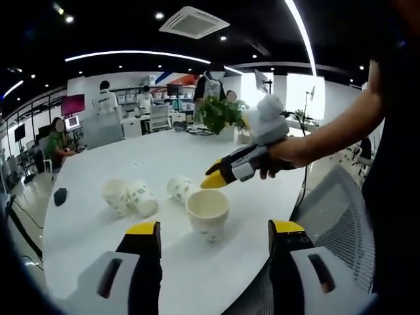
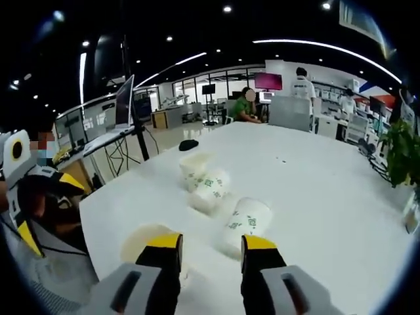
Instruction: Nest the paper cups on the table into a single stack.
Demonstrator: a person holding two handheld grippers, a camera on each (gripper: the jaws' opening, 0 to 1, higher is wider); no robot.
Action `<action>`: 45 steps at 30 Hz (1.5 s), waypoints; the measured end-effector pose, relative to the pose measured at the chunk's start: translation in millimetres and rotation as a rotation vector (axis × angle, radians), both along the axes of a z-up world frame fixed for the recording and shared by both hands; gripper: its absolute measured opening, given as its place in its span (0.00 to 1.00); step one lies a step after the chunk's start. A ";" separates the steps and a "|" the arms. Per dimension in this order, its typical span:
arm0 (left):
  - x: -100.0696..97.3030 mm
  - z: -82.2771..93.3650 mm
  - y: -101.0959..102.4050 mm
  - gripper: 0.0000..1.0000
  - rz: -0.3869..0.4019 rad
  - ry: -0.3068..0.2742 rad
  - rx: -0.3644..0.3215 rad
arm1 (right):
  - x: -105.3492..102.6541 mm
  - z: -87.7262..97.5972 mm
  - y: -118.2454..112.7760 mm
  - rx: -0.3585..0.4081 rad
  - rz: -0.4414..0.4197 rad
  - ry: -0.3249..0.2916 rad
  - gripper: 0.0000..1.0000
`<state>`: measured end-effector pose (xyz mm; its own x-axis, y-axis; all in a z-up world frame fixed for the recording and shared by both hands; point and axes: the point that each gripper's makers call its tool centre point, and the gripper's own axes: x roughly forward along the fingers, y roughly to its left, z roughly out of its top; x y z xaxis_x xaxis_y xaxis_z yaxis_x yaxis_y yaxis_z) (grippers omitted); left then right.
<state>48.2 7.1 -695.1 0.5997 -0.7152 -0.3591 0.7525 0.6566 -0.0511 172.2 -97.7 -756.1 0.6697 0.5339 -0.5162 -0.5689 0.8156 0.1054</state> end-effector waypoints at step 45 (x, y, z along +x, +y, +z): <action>-10.5 -10.8 12.1 0.99 0.024 0.036 -0.011 | 54.5 -63.6 -6.6 -0.046 -0.171 0.237 0.40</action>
